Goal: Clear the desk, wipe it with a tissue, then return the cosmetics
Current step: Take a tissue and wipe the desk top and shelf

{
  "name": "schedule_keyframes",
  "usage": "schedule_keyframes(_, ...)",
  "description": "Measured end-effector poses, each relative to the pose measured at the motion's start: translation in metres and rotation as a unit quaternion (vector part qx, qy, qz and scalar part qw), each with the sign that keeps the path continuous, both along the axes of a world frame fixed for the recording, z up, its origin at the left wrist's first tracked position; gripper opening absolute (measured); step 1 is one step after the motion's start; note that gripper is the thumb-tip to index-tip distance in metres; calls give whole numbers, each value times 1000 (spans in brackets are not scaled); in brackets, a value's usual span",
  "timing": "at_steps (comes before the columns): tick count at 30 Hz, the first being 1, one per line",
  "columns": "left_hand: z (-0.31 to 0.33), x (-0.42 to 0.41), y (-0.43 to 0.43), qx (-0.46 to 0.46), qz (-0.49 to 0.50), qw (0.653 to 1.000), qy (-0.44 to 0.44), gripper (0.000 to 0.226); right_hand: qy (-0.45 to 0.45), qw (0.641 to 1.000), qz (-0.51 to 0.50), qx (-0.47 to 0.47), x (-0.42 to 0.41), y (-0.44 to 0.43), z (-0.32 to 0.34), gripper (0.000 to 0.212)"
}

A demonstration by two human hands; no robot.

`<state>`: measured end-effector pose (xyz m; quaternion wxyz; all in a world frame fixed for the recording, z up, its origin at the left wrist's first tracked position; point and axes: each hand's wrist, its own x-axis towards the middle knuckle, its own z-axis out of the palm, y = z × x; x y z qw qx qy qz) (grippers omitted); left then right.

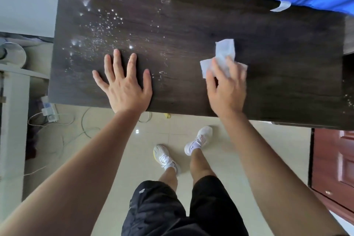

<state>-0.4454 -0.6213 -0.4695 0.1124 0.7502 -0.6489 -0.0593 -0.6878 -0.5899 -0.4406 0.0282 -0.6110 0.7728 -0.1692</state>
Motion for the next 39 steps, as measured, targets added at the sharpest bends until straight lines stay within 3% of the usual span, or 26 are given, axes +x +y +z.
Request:
schedule_keyframes(3, 0, 0, 0, 4, 0, 1000, -3, 54, -27, 993, 111, -6, 47, -20, -4, 30)
schedule_keyframes(6, -3, 2, 1, -6, -1, 1000, -9, 54, -6, 984, 169, 53, 52, -81, -4, 41)
schedule_keyframes(10, -3, 2, 0, -8, 3, 1000, -18, 54, 0, 984, 140, 112, 27, -150, 1, 48)
schedule_keyframes(18, 2, -2, 0, 4, 7, 1000, -20, 55, 33, 988, 65, 136, -27, -145, 4, 49)
schedule_keyframes(24, 0, 0, 0, -9, 7, 999, -39, 53, 33, 968, 202, 142, 28, -188, 5, 50)
schedule_keyframes(28, -2, 2, 1, -15, 6, 999, -41, 51, 32, 924, 346, 160, 70, -182, 2, 49)
schedule_keyframes(31, -2, 1, 1, -10, 4, 999, -35, 52, 15, 901, 399, 171, 53, -148, 2, 47)
schedule_keyframes(39, 1, 0, 0, 9, 8, 1000, -24, 52, 22, 946, 277, 167, -34, -109, 5, 45)
